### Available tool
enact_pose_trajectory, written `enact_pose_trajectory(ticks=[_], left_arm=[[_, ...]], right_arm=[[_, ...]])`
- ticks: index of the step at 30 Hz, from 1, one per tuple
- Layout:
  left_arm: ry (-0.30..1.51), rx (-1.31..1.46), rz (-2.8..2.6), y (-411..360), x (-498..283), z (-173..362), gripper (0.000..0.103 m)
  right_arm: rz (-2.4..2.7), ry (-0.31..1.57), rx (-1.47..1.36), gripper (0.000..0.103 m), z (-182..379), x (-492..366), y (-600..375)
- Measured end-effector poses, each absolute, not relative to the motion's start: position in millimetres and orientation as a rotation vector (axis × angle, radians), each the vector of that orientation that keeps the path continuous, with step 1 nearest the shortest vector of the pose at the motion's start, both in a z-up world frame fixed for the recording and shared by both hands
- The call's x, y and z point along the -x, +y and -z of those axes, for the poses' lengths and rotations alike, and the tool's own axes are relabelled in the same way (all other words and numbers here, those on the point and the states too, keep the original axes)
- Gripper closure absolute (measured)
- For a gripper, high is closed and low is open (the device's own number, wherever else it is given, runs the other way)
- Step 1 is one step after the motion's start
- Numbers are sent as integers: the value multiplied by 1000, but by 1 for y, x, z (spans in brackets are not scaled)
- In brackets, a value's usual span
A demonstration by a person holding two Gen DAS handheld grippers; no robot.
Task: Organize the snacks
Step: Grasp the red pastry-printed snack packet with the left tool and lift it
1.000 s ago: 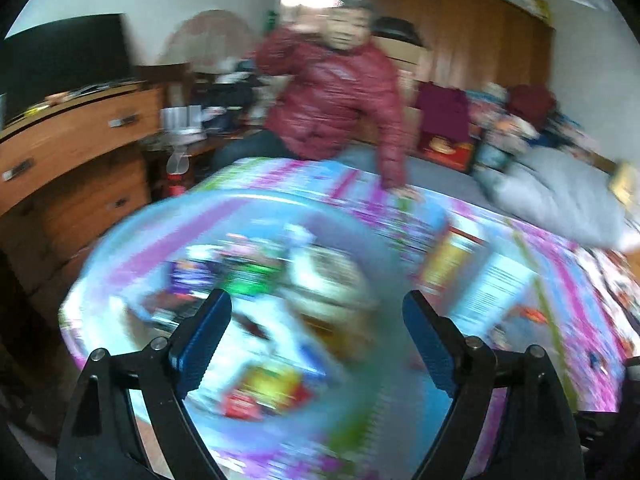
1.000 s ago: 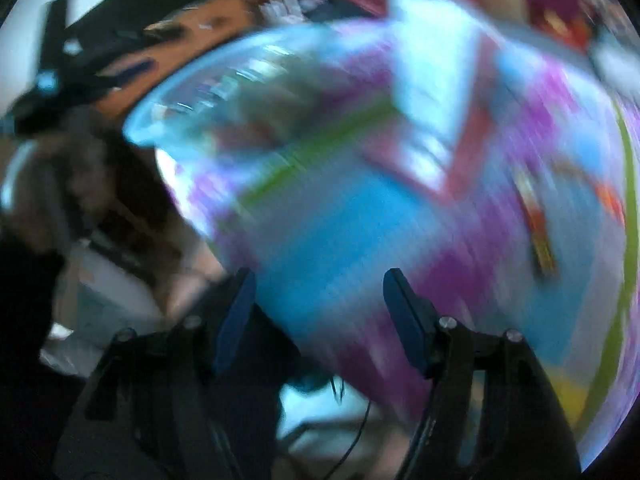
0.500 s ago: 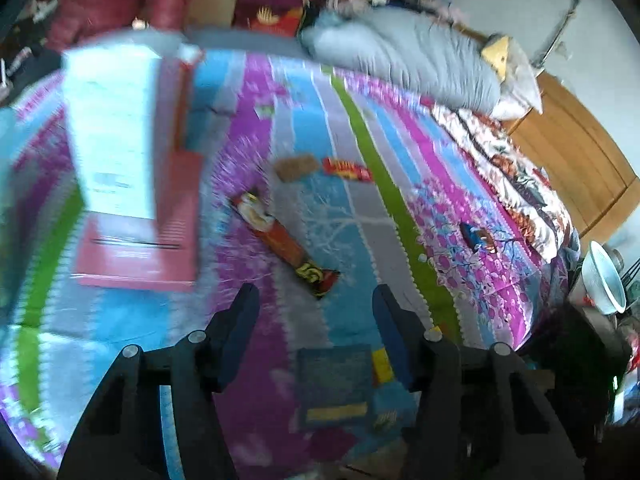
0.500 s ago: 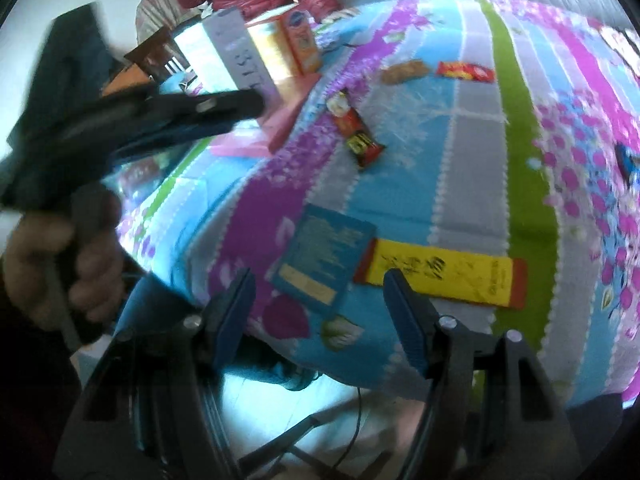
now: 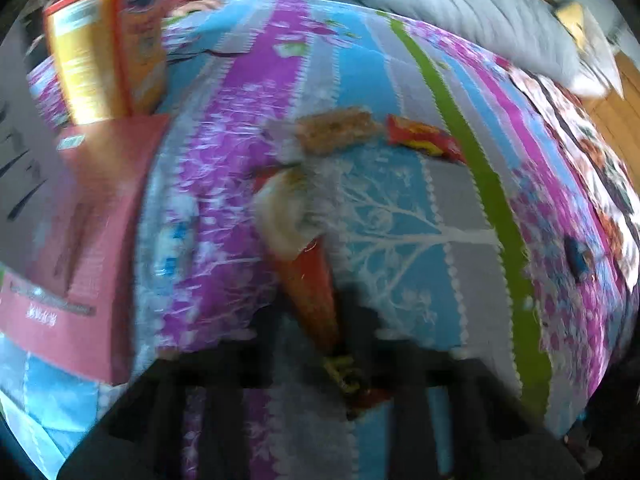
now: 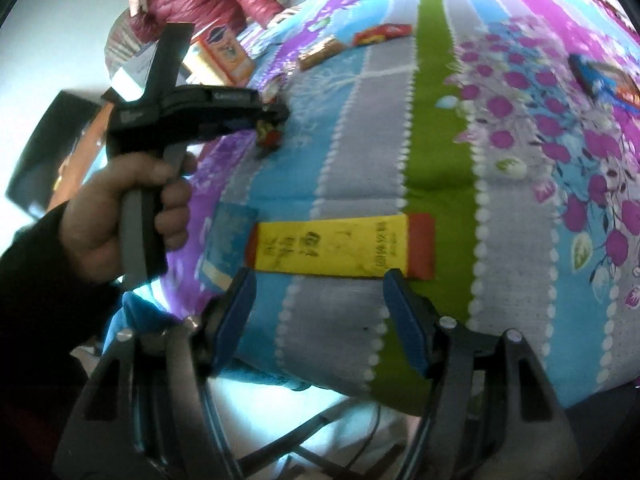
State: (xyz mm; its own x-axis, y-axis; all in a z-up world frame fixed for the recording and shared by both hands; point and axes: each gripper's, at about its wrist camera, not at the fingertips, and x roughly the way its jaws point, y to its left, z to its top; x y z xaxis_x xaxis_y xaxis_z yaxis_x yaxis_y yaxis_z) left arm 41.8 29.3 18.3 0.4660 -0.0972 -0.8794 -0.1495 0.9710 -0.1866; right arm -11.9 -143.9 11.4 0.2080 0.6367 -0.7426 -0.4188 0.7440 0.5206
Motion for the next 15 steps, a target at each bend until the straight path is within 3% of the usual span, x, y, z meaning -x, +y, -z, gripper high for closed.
enact_pose_trajectory(ticks=[4,7,15], left_arm=[[1068,226,45,23,-27,-31,94],[1026,238,84,24,-8,-53,95],[902,203,60,40,20,-105,95]], right_arm=[[-745,1125,-213,36,-14,11,-143],[-744,1118,-209,45,-15,11,-144],[-691,1072,-239,43,-23,-5,-158]])
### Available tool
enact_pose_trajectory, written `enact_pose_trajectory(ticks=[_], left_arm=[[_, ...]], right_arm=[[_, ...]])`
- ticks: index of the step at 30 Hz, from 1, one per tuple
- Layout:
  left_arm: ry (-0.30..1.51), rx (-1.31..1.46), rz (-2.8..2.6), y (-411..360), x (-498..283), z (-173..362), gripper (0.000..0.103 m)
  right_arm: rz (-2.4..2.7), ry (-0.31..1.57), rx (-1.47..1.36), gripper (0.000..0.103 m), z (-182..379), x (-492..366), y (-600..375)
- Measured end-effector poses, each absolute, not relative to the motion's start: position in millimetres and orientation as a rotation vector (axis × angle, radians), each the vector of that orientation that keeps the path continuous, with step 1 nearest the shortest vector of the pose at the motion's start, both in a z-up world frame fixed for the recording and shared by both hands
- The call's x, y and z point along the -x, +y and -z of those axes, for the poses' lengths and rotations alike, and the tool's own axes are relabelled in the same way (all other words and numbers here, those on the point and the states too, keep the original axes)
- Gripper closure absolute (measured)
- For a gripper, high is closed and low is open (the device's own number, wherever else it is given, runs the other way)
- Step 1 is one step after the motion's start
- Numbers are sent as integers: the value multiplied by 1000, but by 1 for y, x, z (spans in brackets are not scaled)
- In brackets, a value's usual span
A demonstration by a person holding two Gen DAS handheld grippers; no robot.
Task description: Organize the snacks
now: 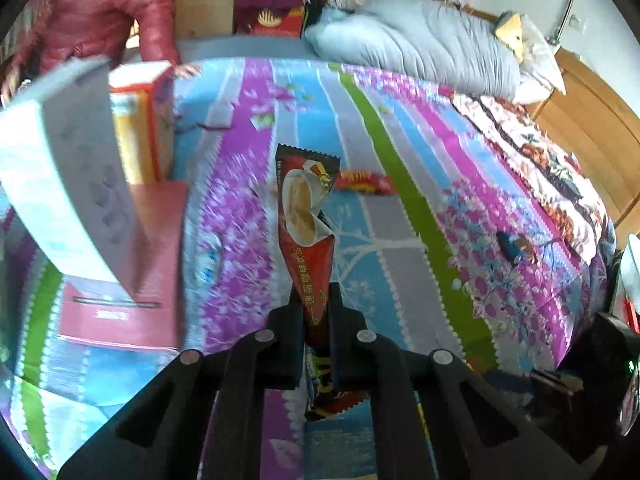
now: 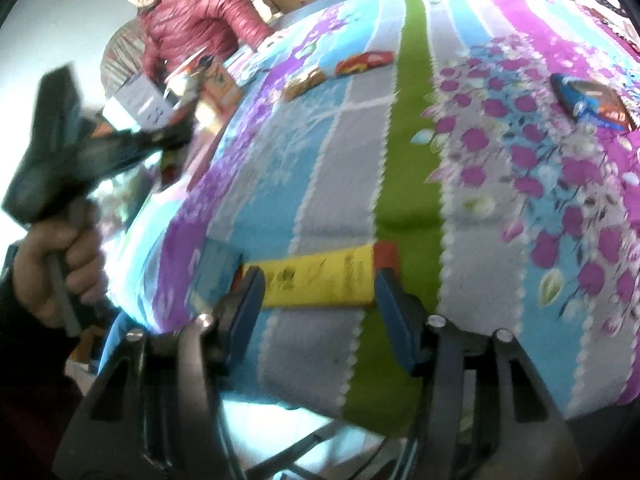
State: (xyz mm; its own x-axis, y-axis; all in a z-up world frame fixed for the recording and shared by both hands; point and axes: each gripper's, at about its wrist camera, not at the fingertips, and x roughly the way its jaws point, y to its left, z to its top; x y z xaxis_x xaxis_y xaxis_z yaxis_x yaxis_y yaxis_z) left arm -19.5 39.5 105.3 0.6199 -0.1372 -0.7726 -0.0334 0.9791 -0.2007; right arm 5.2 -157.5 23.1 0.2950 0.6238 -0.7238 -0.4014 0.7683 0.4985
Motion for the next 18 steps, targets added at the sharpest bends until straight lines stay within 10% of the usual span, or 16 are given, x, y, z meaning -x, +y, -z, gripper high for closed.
enact_pose_trajectory(ticks=[11,18], left_arm=[[928,274,58,52,19,-100,95],[900,252,79,53,18,-111,95]], right_arm=[[-697,993,192,43,-24,-163,-102],[-782,990,464,21,-10,-234,-45]])
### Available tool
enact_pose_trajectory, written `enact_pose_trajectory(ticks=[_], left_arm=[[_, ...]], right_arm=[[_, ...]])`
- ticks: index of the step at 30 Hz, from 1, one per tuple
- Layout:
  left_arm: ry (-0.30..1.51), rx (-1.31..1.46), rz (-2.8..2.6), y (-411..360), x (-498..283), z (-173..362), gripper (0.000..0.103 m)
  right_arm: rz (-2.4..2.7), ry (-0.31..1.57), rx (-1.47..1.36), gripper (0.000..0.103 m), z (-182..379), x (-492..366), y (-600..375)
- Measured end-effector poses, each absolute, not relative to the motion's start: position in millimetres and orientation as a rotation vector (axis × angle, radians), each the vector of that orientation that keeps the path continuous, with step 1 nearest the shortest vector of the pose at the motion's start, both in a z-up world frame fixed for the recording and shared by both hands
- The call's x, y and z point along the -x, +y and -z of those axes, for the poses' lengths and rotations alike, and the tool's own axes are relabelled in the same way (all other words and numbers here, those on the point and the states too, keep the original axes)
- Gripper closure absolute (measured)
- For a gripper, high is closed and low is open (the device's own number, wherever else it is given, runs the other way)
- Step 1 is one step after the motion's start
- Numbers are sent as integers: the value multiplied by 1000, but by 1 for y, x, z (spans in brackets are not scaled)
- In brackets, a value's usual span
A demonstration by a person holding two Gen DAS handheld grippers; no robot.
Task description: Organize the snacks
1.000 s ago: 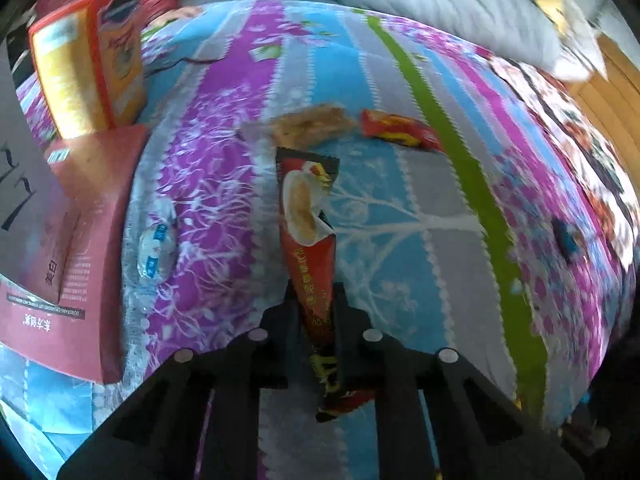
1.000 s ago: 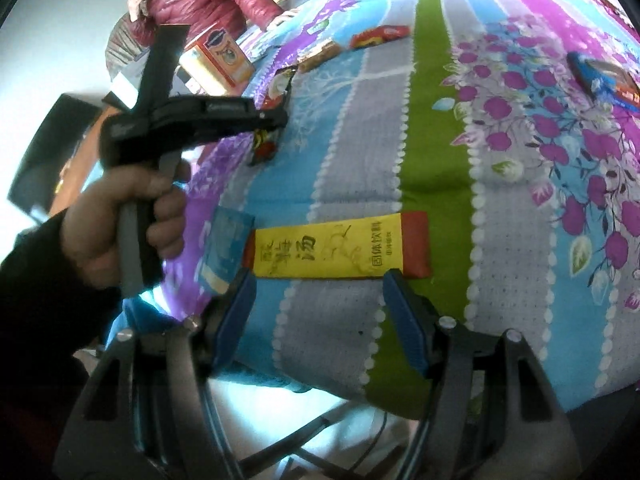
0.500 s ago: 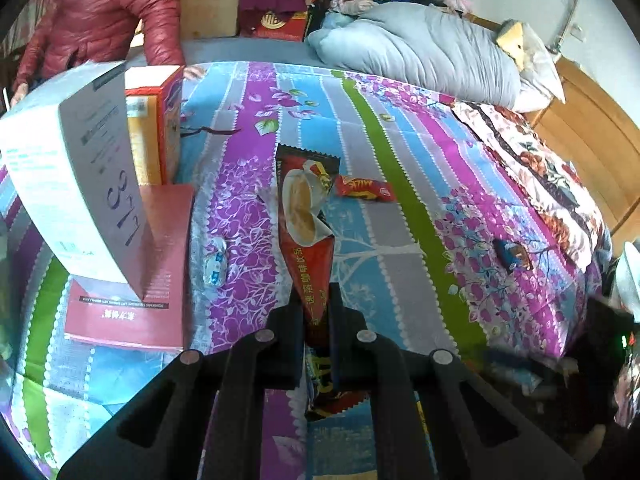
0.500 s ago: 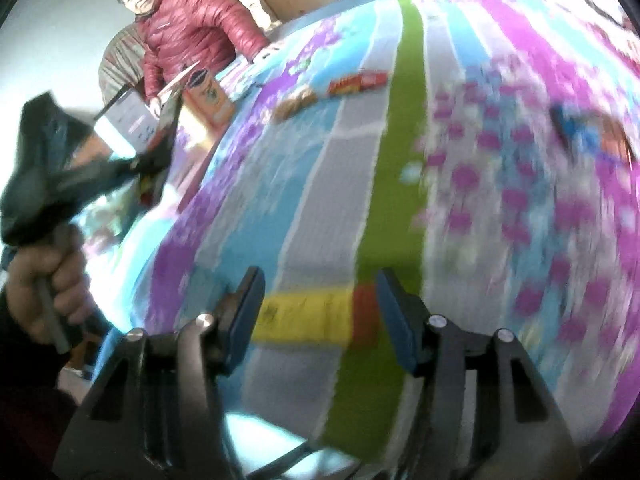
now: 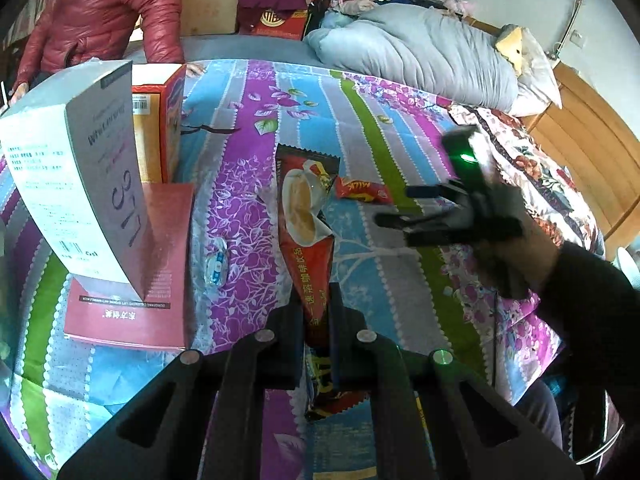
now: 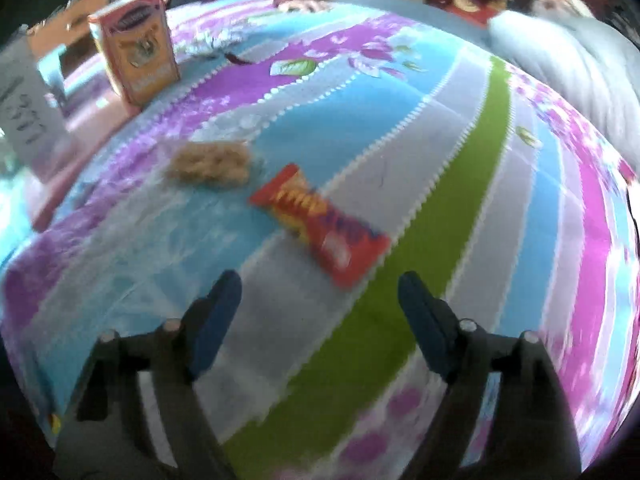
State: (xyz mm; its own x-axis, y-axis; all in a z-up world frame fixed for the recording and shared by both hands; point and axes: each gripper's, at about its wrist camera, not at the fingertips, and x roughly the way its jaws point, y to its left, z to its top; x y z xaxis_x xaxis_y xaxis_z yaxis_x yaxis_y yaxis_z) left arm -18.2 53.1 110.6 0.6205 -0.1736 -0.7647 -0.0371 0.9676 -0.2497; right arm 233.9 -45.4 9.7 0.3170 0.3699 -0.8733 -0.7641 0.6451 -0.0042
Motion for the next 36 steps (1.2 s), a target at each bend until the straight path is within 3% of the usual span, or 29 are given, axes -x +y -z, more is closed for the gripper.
enact_pose_trajectory(ticks=[6,8,10,11,16,20,24,29,30,34,36], left_arm=[[896,243,66,59,17,-110,95],[895,240,62,58,18,-110,95],[895,235,62,55,18,-109,95],[895,236,63,55,19,-109,95],[896,170,61,43,26,-108,95],[993,182,82,40,18,-77,95],[1111,126,100,30,4,-36,95],[1104,119,93,25,-2,-22,92],[1101,115,96,24,-4,-22,88],[1075,110,144,18,-3,-21,54],[1057,74,153,9,-1,-20,46]], right_arm=[[-845,1059,478,22,6,-262,-25],[-837,1050,450,26,6,-262,-28],[-783,1031,429,56,2,-258,-36],[-766,1030,406,61,0,-255,-41],[-696,1045,219,61,-14,-209,-76],[-592,1096,-10,61,-18,-148,-120],[-537,1113,-69,61,-15,-97,-141],[-574,1083,59,53,-18,-75,-132],[-583,1079,81,50,-19,-76,-129],[-627,1045,180,49,-21,-80,-117],[-669,1038,236,49,-17,-77,-110]])
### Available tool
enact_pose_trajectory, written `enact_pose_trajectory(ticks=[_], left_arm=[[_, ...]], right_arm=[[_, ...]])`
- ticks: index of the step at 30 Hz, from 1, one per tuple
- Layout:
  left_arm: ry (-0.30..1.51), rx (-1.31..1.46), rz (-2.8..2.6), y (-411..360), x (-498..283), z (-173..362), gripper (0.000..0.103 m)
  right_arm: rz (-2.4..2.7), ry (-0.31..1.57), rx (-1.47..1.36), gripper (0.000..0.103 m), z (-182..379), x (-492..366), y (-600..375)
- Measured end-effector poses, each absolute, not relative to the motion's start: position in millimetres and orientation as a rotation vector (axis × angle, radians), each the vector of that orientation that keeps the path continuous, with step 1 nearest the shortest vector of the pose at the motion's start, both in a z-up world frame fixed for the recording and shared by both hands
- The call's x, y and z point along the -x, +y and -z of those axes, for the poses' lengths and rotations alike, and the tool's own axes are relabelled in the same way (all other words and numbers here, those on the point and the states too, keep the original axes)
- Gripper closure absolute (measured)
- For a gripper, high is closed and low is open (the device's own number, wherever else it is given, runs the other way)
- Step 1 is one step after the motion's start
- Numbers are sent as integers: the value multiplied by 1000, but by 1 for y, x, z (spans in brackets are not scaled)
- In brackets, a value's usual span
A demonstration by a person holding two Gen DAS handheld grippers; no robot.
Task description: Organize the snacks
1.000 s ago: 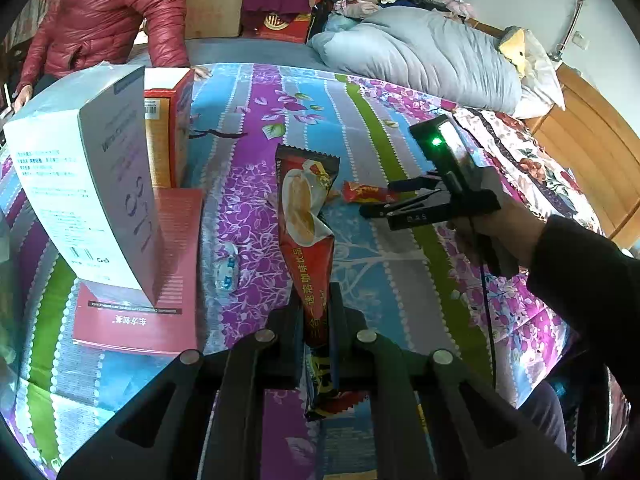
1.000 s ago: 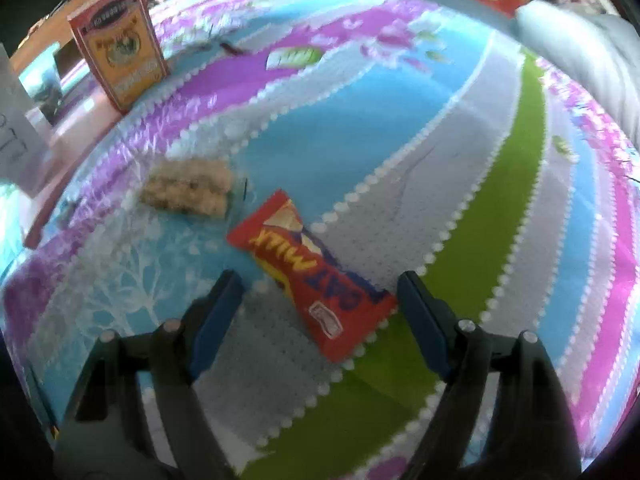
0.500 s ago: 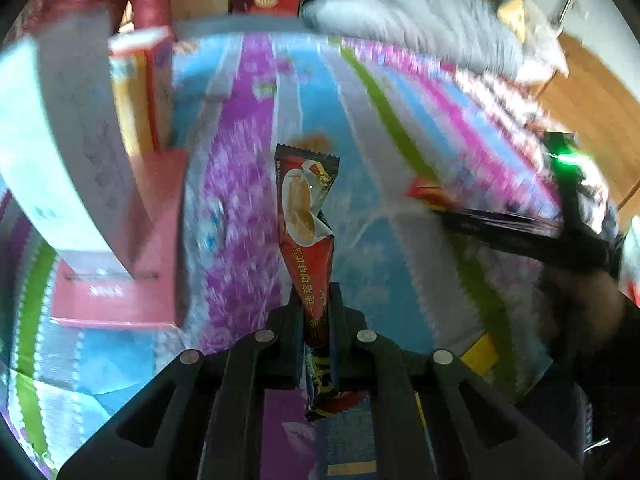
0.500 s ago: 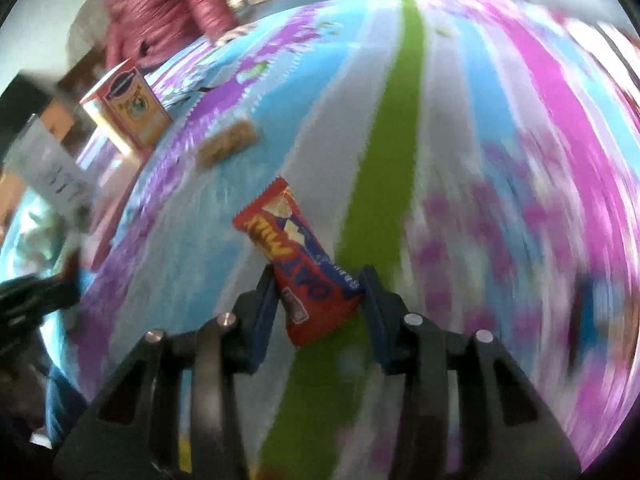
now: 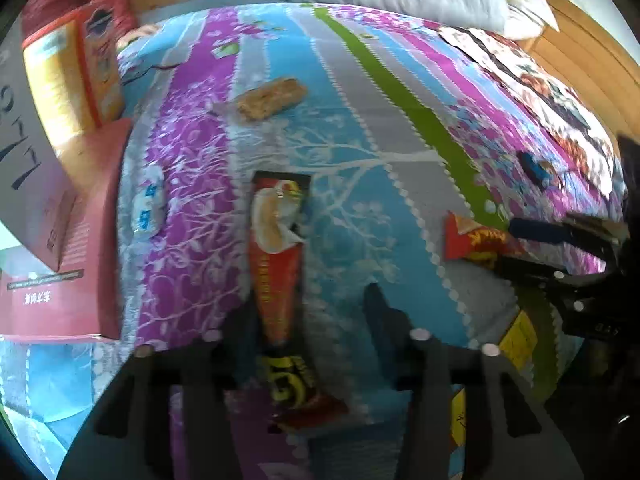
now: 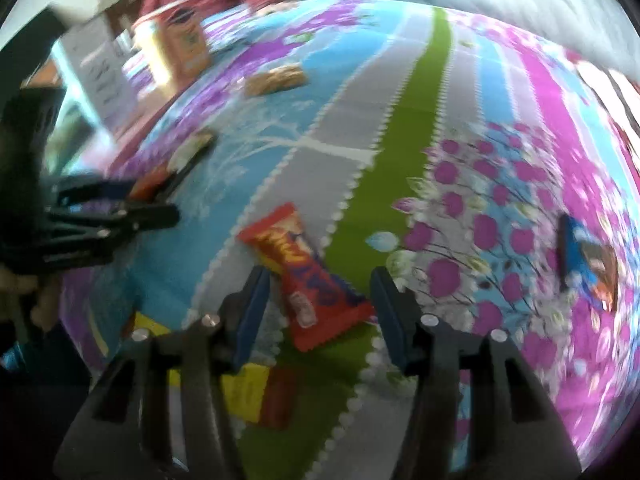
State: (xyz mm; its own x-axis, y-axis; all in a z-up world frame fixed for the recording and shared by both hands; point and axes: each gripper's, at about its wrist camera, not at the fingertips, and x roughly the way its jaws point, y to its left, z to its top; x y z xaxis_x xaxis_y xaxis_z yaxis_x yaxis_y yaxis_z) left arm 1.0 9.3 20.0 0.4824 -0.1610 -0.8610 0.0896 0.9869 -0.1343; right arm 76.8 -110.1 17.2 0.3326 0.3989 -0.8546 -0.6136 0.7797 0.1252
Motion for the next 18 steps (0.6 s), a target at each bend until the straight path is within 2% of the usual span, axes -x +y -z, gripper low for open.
enact_pose_trajectory(ticks=[3,7,10,11,12,14,15,17,18], left_arm=[[1020,36,156,1,2,-17,38],[1003,18,147,-1,0,-16,40],[991,17,111,4,-1,-16,70],[990,35,94,10,-2,-17,76],[991,50,82,14,-3,-17,88],[997,89,81,23,-4,-16,91],[999,87,82,23,-5,-17,91],[1001,65,77,20,-4,-17,91],[1002,59,74,19,-4,-18,92]], right_arm=[[-728,1023,318,47,-8,-70,-99],[-766,997,336,43,-4,-73,-98],[-786,981,328,35,-2,-72,-96],[-788,971,327,34,-2,-72,-95],[-784,964,326,33,-1,-69,-94],[-781,954,313,33,-1,-68,-95],[-780,957,308,34,-1,-68,-96],[-745,965,314,46,-4,-70,-96],[-734,964,306,66,-6,-72,-98]])
